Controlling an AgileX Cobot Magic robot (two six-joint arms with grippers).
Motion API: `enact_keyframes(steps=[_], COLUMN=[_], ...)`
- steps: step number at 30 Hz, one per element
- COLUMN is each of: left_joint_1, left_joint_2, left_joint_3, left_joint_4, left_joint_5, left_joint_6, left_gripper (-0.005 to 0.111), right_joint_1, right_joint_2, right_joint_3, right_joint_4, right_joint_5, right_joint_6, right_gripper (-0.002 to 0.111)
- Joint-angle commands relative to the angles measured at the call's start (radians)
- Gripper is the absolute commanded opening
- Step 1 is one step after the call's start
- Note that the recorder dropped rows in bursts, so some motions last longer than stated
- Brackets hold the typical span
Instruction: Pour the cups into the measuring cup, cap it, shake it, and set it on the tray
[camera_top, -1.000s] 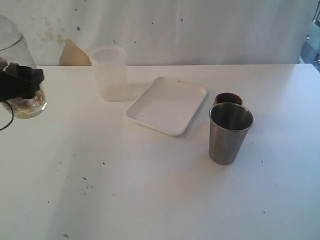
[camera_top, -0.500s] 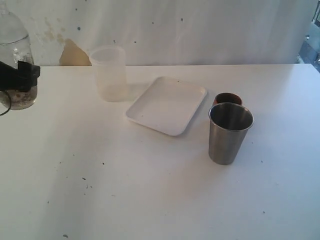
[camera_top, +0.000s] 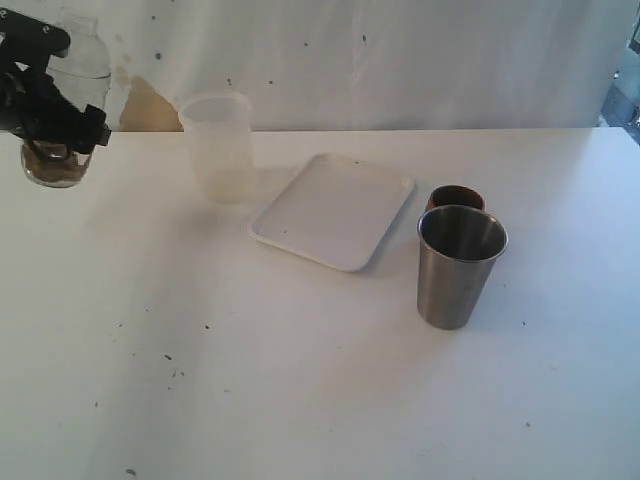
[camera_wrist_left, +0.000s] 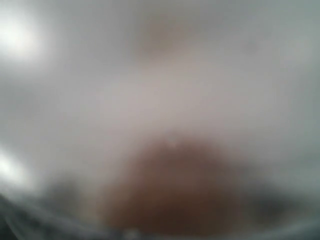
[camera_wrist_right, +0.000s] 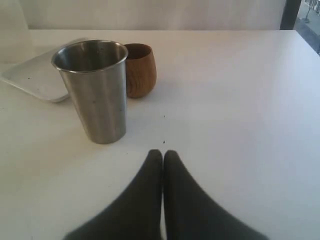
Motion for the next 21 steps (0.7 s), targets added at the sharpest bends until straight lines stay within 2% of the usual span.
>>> enact_keyframes(steps=[1,6,15,21], left_joint_1=[-0.022,-0.060,-0.066,-0.068], left_joint_2=[0.085,0.178,0.255,0.292], left_joint_3=[-0.148,-0.261,-0.384,-0.479], left_joint_4=[0.013,0.039,0.202,0.344], left_joint_5=[-0.035,-0.010,0.001,0.098], left_joint_6=[0.072,0.180,0.181,0.181], left_gripper=[0.000,0.000,0.000,0.000], right_joint_1=[0.001,0.001,0.001,0.001], right_joint_2=[-0.006,-0.006,-0.006,-0.006], right_joint_3=[0.002,0.002,0.002,0.002], right_joint_4=[-0.004,-0.004,-0.004,-0.004], right_joint_5=[-0.011,-0.011,-0.011,-0.011], right_joint_6=[0.002,0.002,0.002,0.002], right_gripper=[0.000,0.000,0.000,0.000])
